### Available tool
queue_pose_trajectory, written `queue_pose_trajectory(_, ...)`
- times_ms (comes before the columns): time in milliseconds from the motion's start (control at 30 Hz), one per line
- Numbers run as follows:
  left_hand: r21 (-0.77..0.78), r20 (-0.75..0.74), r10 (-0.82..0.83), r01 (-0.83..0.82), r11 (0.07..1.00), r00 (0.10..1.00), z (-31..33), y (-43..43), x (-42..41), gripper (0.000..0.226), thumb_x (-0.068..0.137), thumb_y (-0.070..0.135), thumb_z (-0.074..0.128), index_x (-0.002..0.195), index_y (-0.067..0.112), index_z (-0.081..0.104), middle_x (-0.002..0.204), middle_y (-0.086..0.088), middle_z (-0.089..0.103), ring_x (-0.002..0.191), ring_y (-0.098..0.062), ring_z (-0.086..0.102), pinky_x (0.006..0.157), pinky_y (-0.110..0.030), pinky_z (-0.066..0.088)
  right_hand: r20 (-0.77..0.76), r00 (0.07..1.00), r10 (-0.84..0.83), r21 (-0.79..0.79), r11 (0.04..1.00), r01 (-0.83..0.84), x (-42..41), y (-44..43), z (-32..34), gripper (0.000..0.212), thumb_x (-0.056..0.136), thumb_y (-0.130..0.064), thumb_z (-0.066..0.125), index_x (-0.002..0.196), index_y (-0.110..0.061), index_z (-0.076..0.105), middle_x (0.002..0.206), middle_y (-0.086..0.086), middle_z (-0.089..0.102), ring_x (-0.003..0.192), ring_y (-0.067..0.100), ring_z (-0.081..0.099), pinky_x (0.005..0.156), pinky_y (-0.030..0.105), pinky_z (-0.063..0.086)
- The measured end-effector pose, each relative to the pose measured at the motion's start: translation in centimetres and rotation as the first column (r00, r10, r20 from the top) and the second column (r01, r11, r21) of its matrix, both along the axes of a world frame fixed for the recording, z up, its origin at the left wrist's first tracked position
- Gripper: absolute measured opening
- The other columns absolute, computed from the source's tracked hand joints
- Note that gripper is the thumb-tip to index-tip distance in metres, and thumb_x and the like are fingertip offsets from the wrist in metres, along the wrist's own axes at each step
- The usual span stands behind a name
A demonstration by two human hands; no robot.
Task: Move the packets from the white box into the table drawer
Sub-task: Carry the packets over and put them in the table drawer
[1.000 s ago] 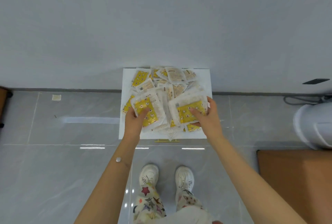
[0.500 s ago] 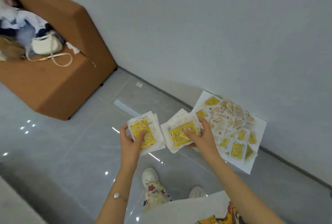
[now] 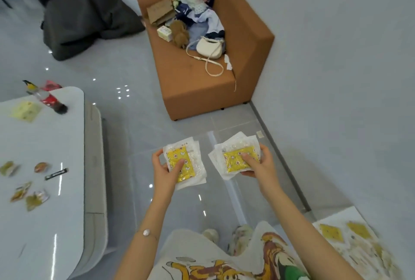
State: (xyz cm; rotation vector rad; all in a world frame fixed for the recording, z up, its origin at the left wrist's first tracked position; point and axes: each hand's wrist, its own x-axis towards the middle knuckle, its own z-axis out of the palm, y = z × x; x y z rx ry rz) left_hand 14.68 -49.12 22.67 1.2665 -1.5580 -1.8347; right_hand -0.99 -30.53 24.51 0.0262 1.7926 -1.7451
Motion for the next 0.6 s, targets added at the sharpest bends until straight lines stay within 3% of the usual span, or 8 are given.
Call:
queue_pose_trajectory(300,0.000,0.025,0.377,-0.377,0.926,0.926,-1.2,-8.8,-1.1,0.055,0.088,0.015,0.067,0.128,0.030,0.031,0.098,0.007,0.064,0.082,-0.014,0.069,0.070,-0.030,0.059,-0.011,0.929,0.369,-0.013,0.929,-0.369,-7.0,-15.7,-1.1,0.035,0.089,-0.010,0.065,0.119,-0.017,0.048,0.110,0.006,0.066,0.088,0.017,0.070,0.064,0.030,0.060)
queue_pose_trajectory(467,0.006,0.033,0.606,-0.606,0.795,0.795,-1.2,-12.8,-3.4,0.059,0.088,0.016,0.067,0.134,0.024,0.031,0.102,0.005,0.063,0.085,-0.017,0.069,0.075,-0.038,0.059,-0.007,0.799,0.601,-0.026,0.799,-0.601,-11.0,-24.6,-1.1,0.035,0.088,-0.012,0.066,0.118,-0.023,0.049,0.108,0.002,0.066,0.090,0.018,0.070,0.067,0.036,0.061)
queue_pose_trajectory(600,0.036,0.040,0.758,-0.759,0.650,0.651,-1.6,-15.8,-3.5,0.061,0.087,0.017,0.069,0.135,0.026,0.031,0.109,-0.001,0.064,0.089,-0.023,0.069,0.082,-0.046,0.057,-0.005,0.638,0.770,-0.003,0.638,-0.770,-12.5,-31.4,-1.2,0.041,0.088,-0.013,0.066,0.124,-0.017,0.047,0.111,0.002,0.064,0.088,0.014,0.070,0.068,0.035,0.060)
